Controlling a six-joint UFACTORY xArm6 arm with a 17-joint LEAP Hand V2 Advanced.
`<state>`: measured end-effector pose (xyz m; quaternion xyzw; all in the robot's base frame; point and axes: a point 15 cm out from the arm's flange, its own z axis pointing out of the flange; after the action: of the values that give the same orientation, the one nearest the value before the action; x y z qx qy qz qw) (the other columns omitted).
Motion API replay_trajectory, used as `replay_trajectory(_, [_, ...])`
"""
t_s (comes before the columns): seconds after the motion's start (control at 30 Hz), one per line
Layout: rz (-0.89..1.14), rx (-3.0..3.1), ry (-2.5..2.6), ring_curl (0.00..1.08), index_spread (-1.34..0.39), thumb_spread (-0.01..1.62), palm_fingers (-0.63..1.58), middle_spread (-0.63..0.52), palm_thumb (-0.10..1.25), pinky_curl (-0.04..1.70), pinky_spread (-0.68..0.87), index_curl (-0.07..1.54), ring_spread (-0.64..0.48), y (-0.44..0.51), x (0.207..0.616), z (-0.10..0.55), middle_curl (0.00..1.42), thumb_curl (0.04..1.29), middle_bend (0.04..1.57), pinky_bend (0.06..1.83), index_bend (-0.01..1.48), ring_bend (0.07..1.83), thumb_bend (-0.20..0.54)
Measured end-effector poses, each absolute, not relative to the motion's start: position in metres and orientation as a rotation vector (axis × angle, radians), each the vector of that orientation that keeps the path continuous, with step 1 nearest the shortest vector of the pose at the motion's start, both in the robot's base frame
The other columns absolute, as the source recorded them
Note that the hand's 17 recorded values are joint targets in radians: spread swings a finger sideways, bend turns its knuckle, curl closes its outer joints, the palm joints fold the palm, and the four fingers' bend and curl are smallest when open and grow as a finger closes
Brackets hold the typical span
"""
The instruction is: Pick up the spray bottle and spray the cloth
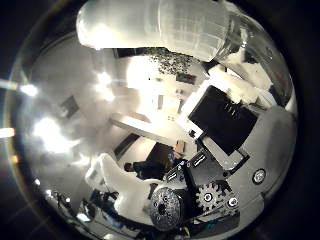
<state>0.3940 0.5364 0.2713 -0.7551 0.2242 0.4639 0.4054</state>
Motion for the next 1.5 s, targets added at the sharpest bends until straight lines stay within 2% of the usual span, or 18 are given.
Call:
replay_trajectory(0.2, [0.988, -1.895, 0.610, 0.55, -0.20, 0.79, 1.22, -0.07, 1.03, 1.21, -0.22, 0.71, -0.14, 0.534, 0.422, 0.223, 0.56, 0.85, 1.33, 1.01, 1.14, 1.45, -0.017])
replay_trajectory(0.53, [0.918, -1.898, 0.659, 0.55, -0.20, 0.79, 1.23, -0.07, 1.03, 1.21, -0.22, 0.71, -0.14, 0.539, 0.431, 0.152, 0.56, 0.86, 1.33, 1.01, 1.14, 1.45, -0.017])
replay_trajectory(1.27, [0.933, -1.940, 0.719, 0.54, -0.20, 0.79, 1.22, -0.07, 1.02, 1.18, -0.21, 0.72, -0.14, 0.533, 0.429, 0.089, 0.56, 0.86, 1.33, 1.02, 1.14, 1.45, -0.020])
replay_trajectory(1.43, [0.940, -1.935, 0.739, 0.53, -0.19, 0.76, 1.20, -0.05, 0.92, 1.13, -0.23, 0.71, -0.13, 0.530, 0.430, 0.086, 0.55, 0.83, 1.31, 1.00, 1.08, 1.43, -0.042])
replay_trajectory(1.5, [0.940, -1.938, 0.737, 0.52, -0.21, 0.71, 1.16, -0.05, 0.87, 1.07, -0.25, 0.69, -0.13, 0.530, 0.430, 0.085, 0.54, 0.81, 1.27, 1.00, 0.96, 1.43, -0.043])
